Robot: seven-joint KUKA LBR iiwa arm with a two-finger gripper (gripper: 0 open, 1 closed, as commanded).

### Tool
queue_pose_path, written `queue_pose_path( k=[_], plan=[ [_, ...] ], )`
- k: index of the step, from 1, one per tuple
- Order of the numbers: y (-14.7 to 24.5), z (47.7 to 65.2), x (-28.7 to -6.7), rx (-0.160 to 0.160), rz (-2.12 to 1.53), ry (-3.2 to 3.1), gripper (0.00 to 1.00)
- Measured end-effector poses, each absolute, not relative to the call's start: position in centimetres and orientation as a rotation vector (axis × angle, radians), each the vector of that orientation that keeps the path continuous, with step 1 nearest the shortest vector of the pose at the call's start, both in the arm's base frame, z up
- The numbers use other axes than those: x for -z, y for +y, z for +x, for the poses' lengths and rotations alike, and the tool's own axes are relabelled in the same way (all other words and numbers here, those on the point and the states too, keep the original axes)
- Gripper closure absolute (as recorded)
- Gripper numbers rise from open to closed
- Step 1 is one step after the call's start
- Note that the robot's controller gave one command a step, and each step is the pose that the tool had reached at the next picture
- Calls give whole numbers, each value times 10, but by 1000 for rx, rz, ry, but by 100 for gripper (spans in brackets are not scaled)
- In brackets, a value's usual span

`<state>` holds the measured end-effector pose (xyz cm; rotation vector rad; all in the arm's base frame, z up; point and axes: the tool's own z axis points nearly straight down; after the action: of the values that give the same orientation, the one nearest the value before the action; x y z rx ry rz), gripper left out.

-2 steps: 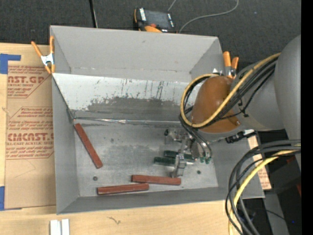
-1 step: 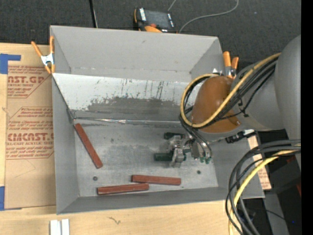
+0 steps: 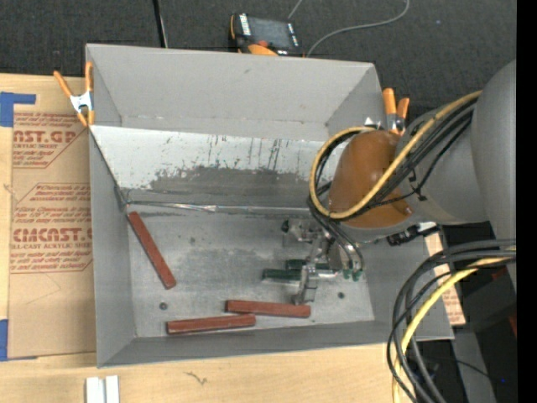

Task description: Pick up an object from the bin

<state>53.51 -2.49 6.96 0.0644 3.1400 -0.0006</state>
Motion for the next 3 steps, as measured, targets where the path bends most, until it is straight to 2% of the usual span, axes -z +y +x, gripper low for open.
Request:
queue_pose_path(
  k=[1, 2, 3],
  plan=[
    [-25, 494, -70, -1, -195, 3135, 0],
    [-4, 527, -70, -2, -773, 3044, 0],
    [-4, 527, -70, -1, -769, 3045, 100]
  ],
)
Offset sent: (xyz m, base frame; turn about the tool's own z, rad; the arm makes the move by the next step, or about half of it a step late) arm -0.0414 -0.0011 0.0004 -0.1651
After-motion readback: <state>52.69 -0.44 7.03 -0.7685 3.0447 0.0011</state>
